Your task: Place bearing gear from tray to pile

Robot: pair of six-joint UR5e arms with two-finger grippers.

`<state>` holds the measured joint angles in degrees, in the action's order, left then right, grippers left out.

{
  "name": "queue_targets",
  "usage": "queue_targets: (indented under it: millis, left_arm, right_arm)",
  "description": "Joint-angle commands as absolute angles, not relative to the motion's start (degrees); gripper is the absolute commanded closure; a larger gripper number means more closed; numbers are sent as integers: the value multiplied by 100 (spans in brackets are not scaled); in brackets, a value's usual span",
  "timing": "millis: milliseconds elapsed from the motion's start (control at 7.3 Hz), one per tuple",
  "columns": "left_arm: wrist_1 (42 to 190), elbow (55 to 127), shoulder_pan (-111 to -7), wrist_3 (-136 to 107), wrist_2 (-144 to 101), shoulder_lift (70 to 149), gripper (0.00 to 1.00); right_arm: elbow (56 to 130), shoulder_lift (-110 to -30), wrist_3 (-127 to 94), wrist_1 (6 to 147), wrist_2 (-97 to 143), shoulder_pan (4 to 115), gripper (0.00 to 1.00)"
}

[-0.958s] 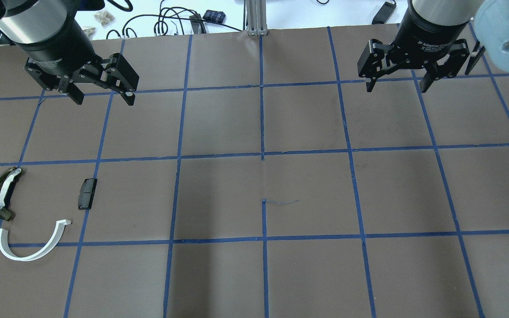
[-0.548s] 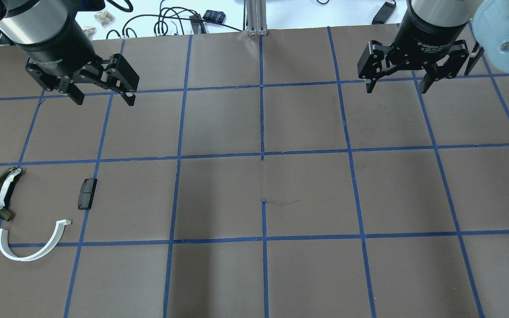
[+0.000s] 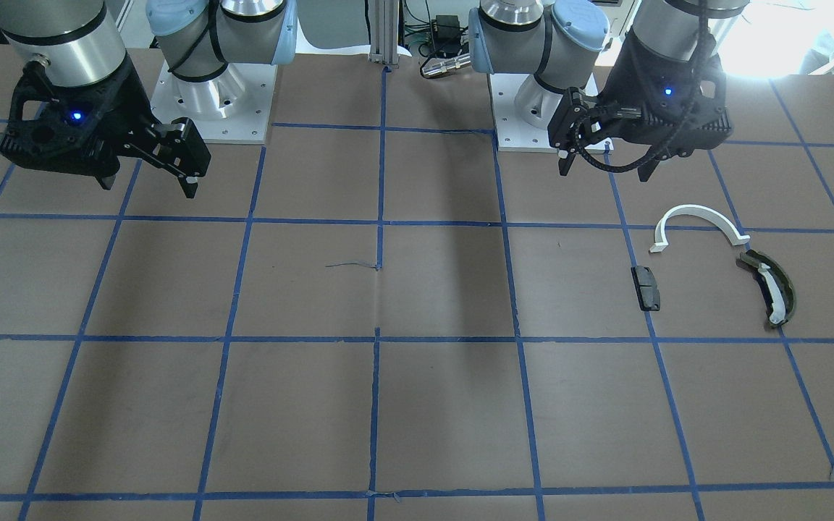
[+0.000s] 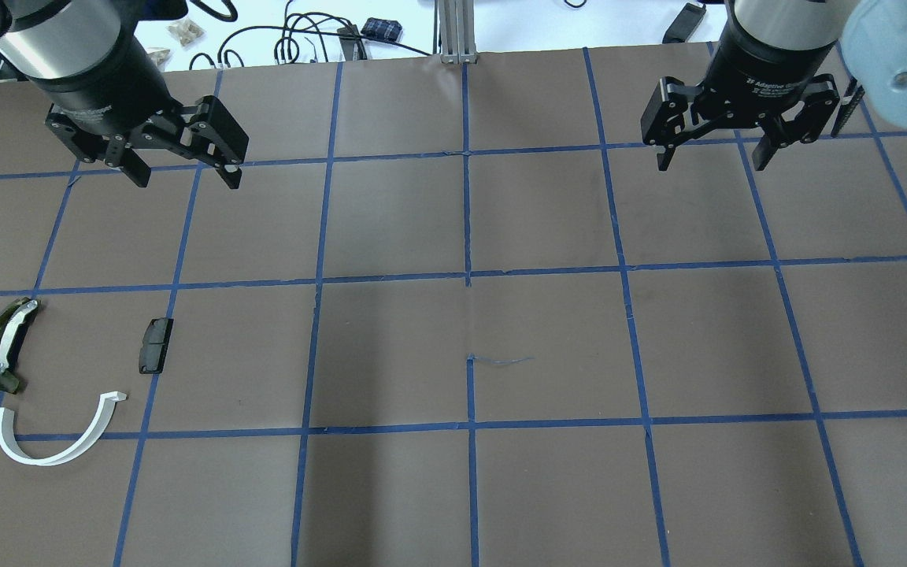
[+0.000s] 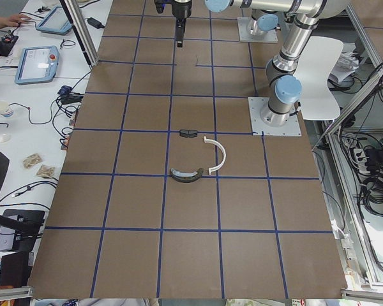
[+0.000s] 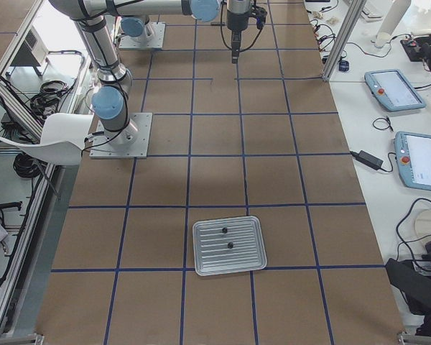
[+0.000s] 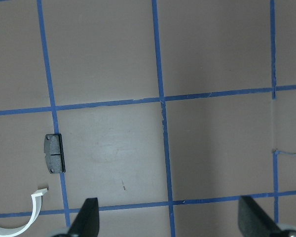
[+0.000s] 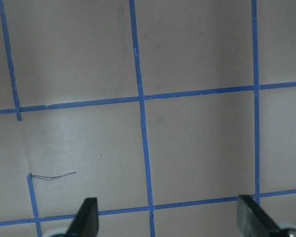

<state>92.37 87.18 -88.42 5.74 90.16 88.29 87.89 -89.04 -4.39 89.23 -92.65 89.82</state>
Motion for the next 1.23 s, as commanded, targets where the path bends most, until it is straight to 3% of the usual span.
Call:
queue_targets:
  millis: [0, 1095]
  left_arm:
    - [9237, 8728, -8842, 580, 9000, 8807, 0]
    - [9237, 8771, -8842, 571, 8965, 8807, 0]
  right_arm:
    - [8798, -8903, -257, 8912, -9289, 8982, 0]
    - [8597, -8781, 1443, 9035, -9525, 8545, 0]
